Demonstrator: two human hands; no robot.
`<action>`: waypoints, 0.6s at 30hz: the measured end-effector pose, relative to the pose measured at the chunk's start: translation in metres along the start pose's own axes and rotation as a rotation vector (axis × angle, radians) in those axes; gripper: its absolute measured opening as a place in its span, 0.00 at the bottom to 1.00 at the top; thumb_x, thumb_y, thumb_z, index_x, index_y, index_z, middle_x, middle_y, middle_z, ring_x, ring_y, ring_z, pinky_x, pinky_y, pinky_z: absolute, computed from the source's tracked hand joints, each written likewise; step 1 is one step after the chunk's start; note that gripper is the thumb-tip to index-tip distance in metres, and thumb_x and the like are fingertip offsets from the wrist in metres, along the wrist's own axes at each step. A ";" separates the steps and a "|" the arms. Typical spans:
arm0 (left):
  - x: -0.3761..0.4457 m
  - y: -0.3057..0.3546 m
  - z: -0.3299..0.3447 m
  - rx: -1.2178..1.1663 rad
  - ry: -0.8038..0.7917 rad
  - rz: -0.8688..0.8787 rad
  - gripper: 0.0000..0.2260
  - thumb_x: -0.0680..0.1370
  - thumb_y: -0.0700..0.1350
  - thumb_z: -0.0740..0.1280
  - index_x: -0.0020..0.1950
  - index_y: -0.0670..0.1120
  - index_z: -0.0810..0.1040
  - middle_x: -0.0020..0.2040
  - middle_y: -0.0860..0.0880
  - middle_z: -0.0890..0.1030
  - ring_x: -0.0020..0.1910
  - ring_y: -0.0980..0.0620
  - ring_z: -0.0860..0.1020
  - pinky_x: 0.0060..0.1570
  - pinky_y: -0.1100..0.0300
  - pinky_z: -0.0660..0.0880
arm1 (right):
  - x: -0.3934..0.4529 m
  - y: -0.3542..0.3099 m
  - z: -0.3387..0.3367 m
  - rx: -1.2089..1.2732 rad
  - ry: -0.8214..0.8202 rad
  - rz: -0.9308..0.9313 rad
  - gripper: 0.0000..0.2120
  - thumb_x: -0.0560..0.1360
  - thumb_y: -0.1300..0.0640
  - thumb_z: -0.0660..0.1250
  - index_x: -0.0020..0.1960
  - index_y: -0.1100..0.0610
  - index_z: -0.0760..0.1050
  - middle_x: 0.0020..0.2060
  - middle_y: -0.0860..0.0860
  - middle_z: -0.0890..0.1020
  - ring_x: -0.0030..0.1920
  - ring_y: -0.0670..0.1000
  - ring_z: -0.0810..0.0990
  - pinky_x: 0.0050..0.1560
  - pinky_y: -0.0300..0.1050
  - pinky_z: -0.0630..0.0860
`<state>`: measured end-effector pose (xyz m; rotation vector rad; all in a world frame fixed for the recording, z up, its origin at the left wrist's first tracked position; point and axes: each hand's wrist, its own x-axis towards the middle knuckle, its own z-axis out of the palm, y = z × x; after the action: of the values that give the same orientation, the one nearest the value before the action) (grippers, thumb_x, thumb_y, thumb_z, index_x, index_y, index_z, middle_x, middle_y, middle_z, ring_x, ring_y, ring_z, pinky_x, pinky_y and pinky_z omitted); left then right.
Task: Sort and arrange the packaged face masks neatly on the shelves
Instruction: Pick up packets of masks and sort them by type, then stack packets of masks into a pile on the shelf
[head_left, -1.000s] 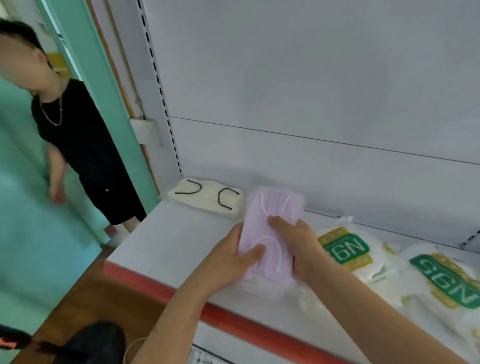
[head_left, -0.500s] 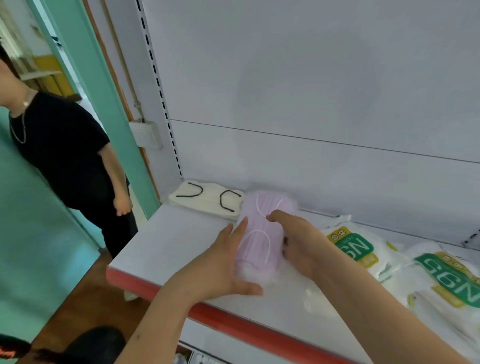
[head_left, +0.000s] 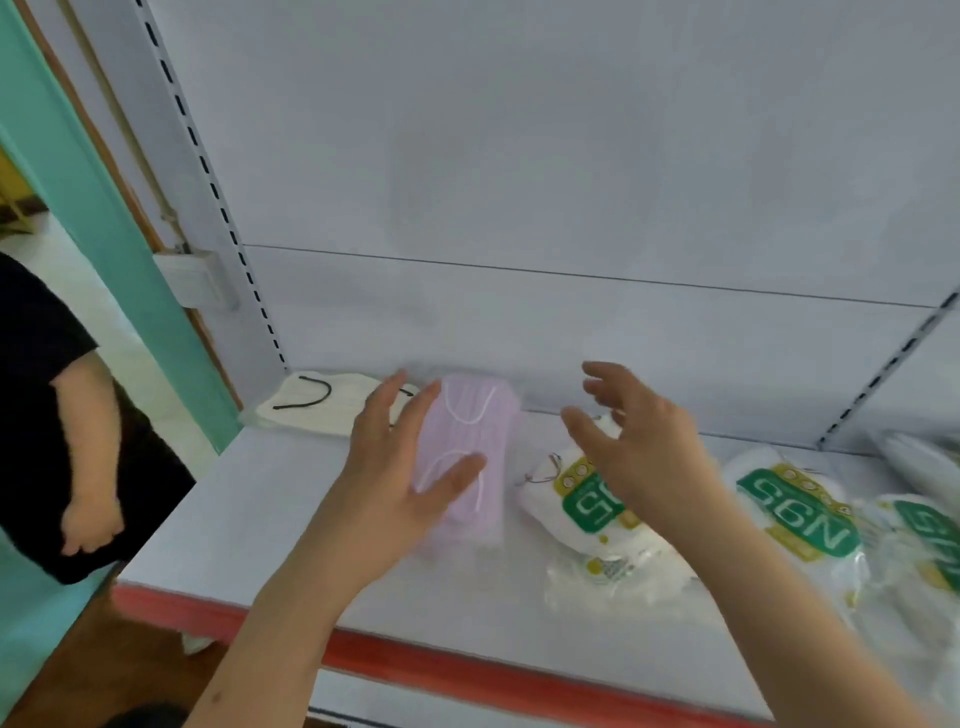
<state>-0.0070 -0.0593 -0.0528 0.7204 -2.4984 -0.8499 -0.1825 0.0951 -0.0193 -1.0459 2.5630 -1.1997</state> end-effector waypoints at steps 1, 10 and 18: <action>0.002 0.009 0.005 -0.068 0.143 0.076 0.30 0.78 0.68 0.60 0.76 0.55 0.66 0.76 0.54 0.64 0.74 0.58 0.65 0.69 0.61 0.69 | 0.002 0.014 -0.015 -0.229 0.059 0.001 0.29 0.77 0.41 0.66 0.75 0.49 0.64 0.67 0.49 0.77 0.66 0.53 0.74 0.62 0.48 0.70; 0.011 0.076 0.069 -0.090 0.036 0.160 0.19 0.81 0.53 0.65 0.72 0.51 0.73 0.64 0.59 0.76 0.63 0.66 0.71 0.59 0.76 0.67 | -0.013 0.079 -0.034 -0.272 -0.108 0.160 0.28 0.74 0.44 0.72 0.70 0.54 0.70 0.48 0.46 0.76 0.49 0.48 0.76 0.52 0.42 0.73; 0.024 0.085 0.105 -0.186 -0.026 0.137 0.21 0.79 0.54 0.70 0.70 0.49 0.74 0.65 0.55 0.77 0.66 0.58 0.74 0.64 0.69 0.70 | -0.033 0.100 -0.047 0.206 0.298 0.070 0.09 0.75 0.59 0.72 0.39 0.50 0.75 0.49 0.42 0.82 0.46 0.38 0.81 0.41 0.28 0.71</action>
<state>-0.1097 0.0308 -0.0700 0.4734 -2.4183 -1.0294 -0.2295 0.1906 -0.0649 -0.7786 2.5824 -1.6689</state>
